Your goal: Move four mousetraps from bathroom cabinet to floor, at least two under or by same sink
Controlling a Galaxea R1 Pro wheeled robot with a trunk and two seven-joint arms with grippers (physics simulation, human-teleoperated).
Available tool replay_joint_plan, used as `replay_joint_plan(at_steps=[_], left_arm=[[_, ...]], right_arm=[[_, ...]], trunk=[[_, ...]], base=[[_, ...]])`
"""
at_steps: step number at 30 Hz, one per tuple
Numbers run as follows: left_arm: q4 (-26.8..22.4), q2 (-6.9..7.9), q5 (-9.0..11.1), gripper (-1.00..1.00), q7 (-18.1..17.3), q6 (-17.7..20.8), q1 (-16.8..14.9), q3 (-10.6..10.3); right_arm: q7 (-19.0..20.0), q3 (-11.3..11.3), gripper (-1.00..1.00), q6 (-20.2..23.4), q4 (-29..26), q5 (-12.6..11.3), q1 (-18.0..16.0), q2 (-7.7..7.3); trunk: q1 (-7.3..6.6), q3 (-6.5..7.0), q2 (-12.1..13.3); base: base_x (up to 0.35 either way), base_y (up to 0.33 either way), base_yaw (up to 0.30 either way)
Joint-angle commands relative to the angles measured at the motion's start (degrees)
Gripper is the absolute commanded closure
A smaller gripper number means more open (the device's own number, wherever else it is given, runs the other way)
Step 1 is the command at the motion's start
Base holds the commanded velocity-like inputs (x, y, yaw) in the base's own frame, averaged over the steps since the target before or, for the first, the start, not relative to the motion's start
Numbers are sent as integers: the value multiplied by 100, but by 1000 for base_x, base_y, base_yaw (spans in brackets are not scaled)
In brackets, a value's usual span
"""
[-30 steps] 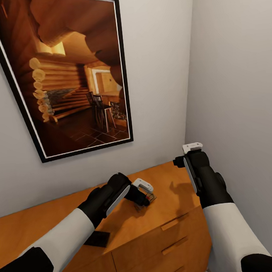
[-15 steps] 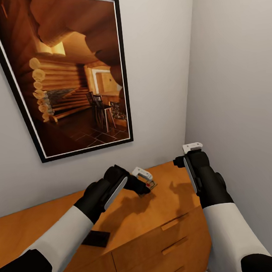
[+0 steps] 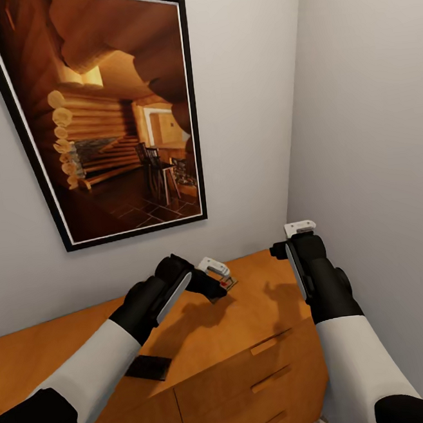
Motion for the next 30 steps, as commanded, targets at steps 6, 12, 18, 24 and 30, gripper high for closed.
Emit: replay_joint_plan(at_steps=[6, 12, 18, 24, 30], left_arm=[[-39, 187, -114, 100, -24, 20, -6, 71], [-45, 246, -142, 100, -24, 20, -6, 89], [-79, 284, -108, 100, 9, 20, -39, 125], [-272, 245, 79, 100, 207, 20, -109, 320], [-156, 213, 36, 100, 81, 20, -27, 252]], right_arm=[[-20, -6, -100, 18, -5, -66, -5, 22], [-2, -6, -100, 18, -7, -93, -5, 34], [39, 27, -100, 18, 30, -131, -38, 3], [231, 219, -100, 18, 223, -325, -26, -190], [165, 153, -100, 18, 231, -280, 59, -14]], trunk=[[-1, -7, -5], [-1, -7, -5], [-1, -7, -5], [-1, -7, -5], [-1, -7, -5]], base=[[-272, 0, 0], [-329, 0, 0], [-285, 0, 0], [0, 0, 0], [0, 0, 0]])
